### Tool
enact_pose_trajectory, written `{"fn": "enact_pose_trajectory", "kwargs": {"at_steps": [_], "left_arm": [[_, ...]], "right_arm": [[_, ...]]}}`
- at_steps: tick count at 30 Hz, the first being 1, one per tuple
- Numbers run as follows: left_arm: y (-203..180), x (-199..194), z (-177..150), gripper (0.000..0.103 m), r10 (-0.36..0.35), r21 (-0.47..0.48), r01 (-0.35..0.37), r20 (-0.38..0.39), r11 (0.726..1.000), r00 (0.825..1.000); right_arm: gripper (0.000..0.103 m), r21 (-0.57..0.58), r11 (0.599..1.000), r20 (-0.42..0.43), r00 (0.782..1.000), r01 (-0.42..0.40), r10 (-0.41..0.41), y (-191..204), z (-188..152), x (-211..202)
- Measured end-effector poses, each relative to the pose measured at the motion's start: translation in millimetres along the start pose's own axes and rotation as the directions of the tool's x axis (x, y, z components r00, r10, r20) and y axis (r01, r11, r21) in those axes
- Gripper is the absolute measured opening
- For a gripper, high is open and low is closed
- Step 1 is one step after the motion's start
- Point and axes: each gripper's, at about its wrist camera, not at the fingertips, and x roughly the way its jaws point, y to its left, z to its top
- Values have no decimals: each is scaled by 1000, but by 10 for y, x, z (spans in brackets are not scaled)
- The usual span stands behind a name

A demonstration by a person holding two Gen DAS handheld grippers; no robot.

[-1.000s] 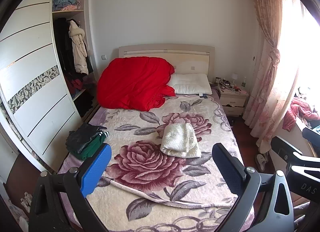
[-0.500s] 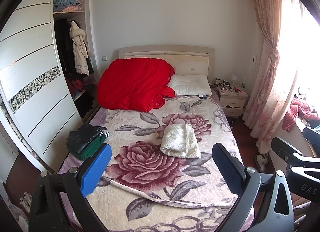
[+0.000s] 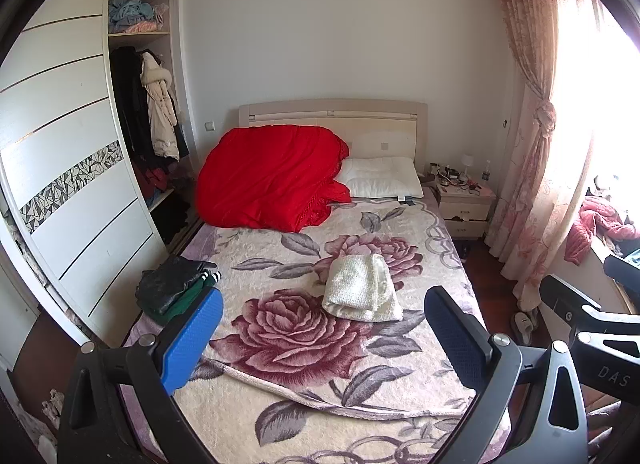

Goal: Fold large clothes

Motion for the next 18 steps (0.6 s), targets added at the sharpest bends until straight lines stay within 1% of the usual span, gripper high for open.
{"fn": "enact_pose_trajectory", "kwargs": {"at_steps": [13, 18], "left_arm": [[-11, -34, 4, 103, 3, -2, -3, 16, 1000, 1000], [-4, -35, -2, 103, 4, -2, -4, 15, 1000, 1000]], "right_arm": [[103, -2, 1000, 9, 1000, 0, 0, -2, 62, -8], [103, 3, 1000, 9, 1000, 3, -3, 28, 18, -38]]}}
